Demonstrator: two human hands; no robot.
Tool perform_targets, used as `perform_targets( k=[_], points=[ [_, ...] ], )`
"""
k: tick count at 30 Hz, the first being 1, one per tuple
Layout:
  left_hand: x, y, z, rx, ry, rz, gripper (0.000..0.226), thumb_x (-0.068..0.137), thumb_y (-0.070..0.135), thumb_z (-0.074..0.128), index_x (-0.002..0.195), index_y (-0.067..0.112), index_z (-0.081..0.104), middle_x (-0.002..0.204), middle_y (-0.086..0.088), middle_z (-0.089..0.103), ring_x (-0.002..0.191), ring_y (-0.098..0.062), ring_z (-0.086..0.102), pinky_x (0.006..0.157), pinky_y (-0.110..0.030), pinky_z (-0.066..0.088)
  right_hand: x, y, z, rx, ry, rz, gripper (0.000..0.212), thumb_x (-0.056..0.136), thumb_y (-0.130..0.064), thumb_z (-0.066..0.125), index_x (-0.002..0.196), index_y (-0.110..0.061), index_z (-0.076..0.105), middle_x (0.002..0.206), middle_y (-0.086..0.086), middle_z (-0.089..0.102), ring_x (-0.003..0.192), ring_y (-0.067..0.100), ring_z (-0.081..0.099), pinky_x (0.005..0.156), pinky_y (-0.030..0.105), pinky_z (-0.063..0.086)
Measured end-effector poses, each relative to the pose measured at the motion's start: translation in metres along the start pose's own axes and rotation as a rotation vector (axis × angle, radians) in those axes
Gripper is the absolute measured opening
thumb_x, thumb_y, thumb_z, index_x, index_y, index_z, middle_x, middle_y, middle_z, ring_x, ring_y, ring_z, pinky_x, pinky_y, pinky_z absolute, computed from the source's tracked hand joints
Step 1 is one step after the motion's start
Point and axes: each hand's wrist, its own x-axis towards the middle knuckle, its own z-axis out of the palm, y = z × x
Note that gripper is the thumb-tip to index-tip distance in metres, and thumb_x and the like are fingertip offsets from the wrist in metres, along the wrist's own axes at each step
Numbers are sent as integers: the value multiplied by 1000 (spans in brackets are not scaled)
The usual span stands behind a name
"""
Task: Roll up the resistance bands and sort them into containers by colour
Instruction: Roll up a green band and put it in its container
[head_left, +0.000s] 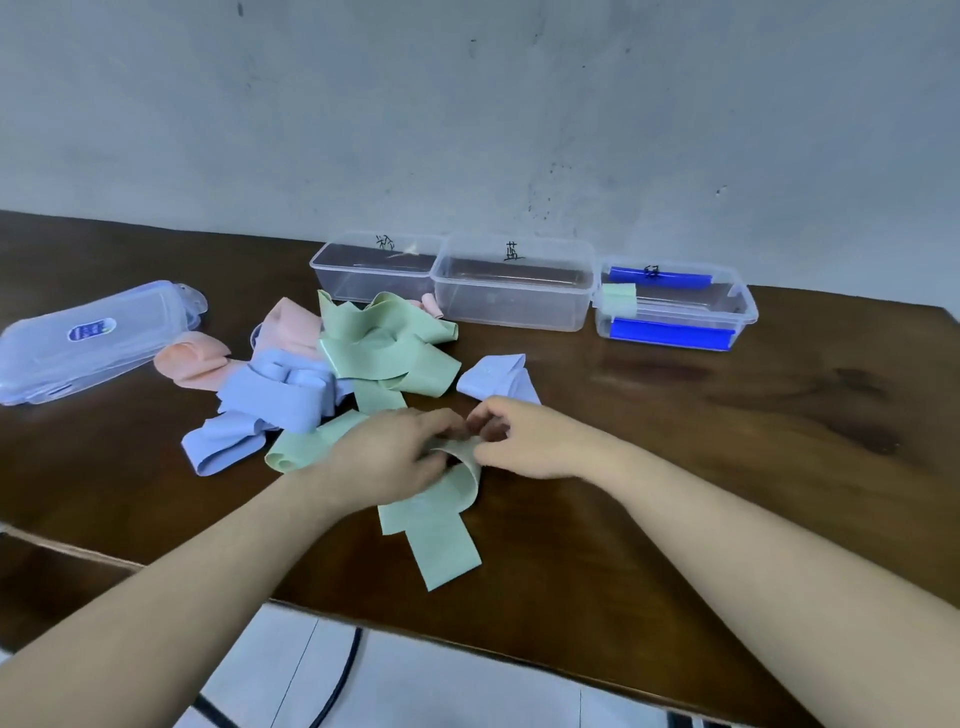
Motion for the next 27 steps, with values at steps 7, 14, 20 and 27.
perform_targets(
  k=[7,14,20,27],
  points=[
    [3,27,-7,-66,154,-60,34,96,15,44,120,32,60,81,1,64,79,-21,59,64,-35,46,-28,-3,9,337,137,19,61,76,-51,82,128,-38,54,99,-7,65,90,7,63,84,25,47],
    [22,59,-18,-204,261,5,26,96,22,46,117,33,57,77,4,64,75,-21,61,69,-39,51,-53,-2,-9,774,379,-2,29,90,-9,69,116,-21,63,103,13,69,96,24,70,91,43,57],
    [39,65,3,-152,102,24,36,92,36,61,127,35,53,119,11,58,98,-12,60,78,-29,48,-83,3,-27,938,585,43,36,92,-2,54,115,-27,67,97,13,64,67,19,64,55,31,53],
    [35,115,2,-731,-211,-255,44,105,41,30,104,16,66,71,1,68,54,-9,50,54,-22,38,-116,17,-38,1146,589,49,38,92,1,49,119,-20,65,84,9,61,51,13,54,42,23,41]
  ],
)
